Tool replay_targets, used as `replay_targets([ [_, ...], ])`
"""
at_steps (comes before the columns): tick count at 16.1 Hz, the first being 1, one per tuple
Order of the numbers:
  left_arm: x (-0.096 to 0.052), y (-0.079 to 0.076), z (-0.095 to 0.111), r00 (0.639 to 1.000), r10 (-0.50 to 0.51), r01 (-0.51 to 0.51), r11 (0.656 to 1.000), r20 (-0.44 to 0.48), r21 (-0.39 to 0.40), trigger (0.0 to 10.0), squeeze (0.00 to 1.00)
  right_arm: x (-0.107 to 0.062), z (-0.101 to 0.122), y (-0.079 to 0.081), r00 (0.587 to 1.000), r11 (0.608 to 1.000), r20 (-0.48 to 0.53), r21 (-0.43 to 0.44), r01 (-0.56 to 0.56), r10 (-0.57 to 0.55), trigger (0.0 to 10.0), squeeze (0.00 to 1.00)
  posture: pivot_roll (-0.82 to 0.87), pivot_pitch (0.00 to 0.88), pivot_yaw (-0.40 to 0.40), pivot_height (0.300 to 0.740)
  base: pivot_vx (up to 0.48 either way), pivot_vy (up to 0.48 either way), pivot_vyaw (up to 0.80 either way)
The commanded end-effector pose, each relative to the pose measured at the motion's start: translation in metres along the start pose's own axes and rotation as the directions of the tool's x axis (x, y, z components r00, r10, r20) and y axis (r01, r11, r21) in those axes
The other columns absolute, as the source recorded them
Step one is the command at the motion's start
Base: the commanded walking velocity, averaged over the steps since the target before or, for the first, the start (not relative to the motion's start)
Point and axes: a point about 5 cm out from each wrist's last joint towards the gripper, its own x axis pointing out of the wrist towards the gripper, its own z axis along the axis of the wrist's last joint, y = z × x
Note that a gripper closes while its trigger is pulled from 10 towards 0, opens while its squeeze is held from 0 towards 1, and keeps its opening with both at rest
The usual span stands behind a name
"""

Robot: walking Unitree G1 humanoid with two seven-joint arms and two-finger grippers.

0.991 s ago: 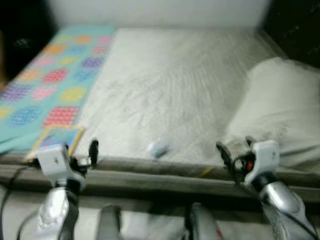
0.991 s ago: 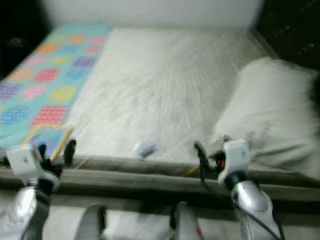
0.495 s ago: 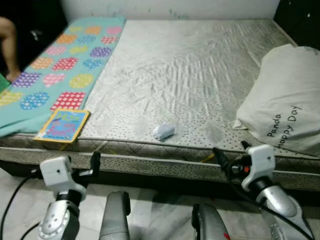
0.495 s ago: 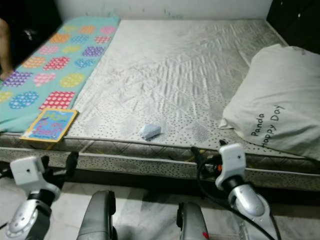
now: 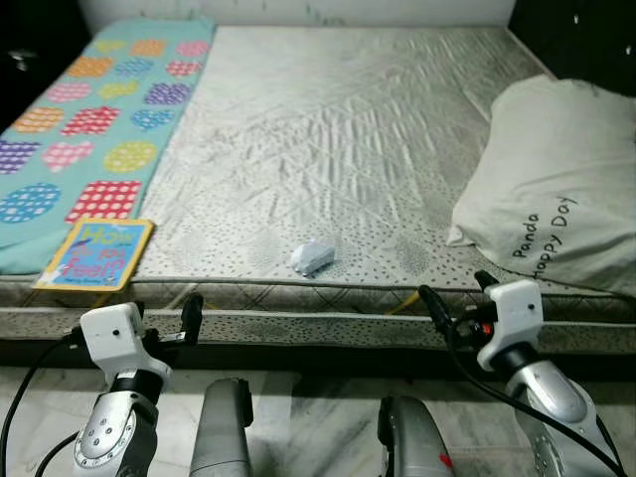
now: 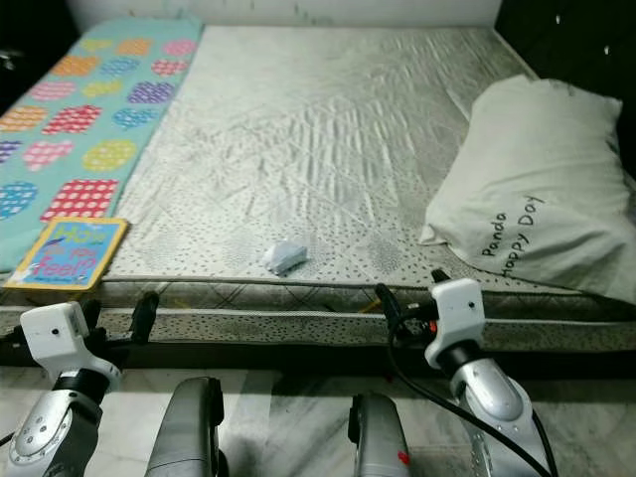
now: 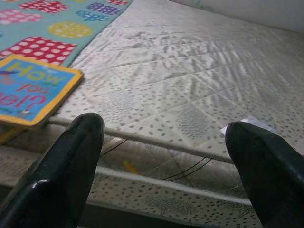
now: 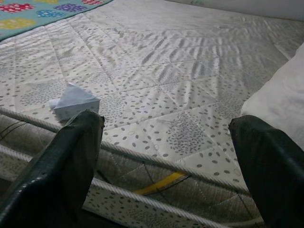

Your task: Clean up the room

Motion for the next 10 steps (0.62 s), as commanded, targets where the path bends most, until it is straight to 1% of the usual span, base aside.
replay_targets([
  [1,0.0003,-0.0019,0.0044,1.000,-0.022,0.022,1.000,0.014,0.006,10.0,0.00,0.0006,-0.0015,0.0013,1.000,1.000,-0.004,-0.012,-0.016,0.016,10.0,0.00,-0.06,0.125,0.006,0.573,0.000,0.000,0.00],
  [3,0.0009,-0.0028,0.0043,0.999,-0.030,0.030,1.000,0.015,0.003,10.0,0.00,0.0016,-0.0012,0.0046,0.999,0.999,0.002,-0.041,-0.033,0.033,10.0,0.00,-0.06,0.121,0.006,0.573,0.000,0.000,0.00],
  [6,0.0016,-0.0041,0.0048,0.999,-0.037,0.037,0.999,0.016,0.002,10.0,0.00,0.0032,-0.0005,0.0034,1.000,0.999,0.006,-0.041,-0.026,0.026,10.0,0.00,-0.06,0.119,0.007,0.573,0.000,0.000,0.76],
  [9,0.0008,-0.0042,0.0045,0.999,-0.040,0.040,0.999,0.014,0.000,10.0,0.00,0.0007,-0.0030,0.0024,1.000,0.999,0.003,-0.034,-0.018,0.018,10.0,0.00,-0.06,0.119,0.008,0.573,0.000,0.000,0.00],
  [10,0.0005,-0.0044,0.0043,0.999,-0.040,0.040,0.999,0.012,0.000,10.0,0.00,0.0001,-0.0039,0.0033,1.000,1.000,0.001,-0.017,-0.018,0.018,10.0,0.00,-0.06,0.119,0.008,0.573,0.000,0.000,0.00],
])
